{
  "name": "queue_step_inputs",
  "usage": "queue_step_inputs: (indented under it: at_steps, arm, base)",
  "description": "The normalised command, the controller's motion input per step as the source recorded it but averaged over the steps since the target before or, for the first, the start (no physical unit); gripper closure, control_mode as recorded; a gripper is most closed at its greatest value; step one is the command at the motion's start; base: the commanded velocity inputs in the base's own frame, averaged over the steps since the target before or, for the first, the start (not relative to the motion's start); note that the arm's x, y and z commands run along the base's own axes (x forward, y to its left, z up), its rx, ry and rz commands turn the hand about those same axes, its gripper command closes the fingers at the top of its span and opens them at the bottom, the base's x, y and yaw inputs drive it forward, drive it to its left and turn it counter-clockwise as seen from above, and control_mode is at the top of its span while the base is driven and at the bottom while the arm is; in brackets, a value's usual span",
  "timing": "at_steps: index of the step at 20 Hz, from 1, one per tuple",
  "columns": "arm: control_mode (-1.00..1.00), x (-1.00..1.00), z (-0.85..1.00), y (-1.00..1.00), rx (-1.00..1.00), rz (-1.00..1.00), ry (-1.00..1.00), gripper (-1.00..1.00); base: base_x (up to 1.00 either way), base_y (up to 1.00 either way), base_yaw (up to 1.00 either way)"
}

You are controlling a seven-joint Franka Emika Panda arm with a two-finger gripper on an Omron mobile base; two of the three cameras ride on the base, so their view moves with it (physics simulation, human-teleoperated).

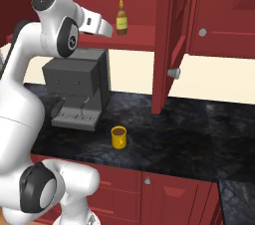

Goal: Pick the cinnamon and honey bottle from the cabinet and place them next to the mug.

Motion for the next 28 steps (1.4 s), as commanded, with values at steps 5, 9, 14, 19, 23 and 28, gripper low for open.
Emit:
queue_step_inputs:
  at_steps: [5, 9, 14, 19, 23, 28]
  arm:
    - [-1.0, 0.29, 0.01, 0.0, 0.0, 0.0, -0.03, -1.0]
    - [-1.0, 0.4, 0.1, 0.0, 0.0, -0.01, 0.0, -1.0]
    - [-1.0, 0.41, 0.13, 0.0, 0.0, -0.01, 0.0, -1.0]
    - [-1.0, 0.33, 0.02, -0.02, 0.0, -0.02, 0.0, -1.0]
    - [-1.0, 0.24, -0.01, -0.02, 0.0, -0.01, 0.0, -1.0]
    - [-1.0, 0.27, -0.04, 0.0, 0.0, 0.0, 0.0, -1.0]
  base:
    - [0.0, 0.0, 0.0]
    - [0.0, 0.0, 0.0]
    - [0.0, 0.0, 0.0]
    - [0.0, 0.0, 0.0]
    - [0.0, 0.0, 0.0]
    - [0.0, 0.0, 0.0]
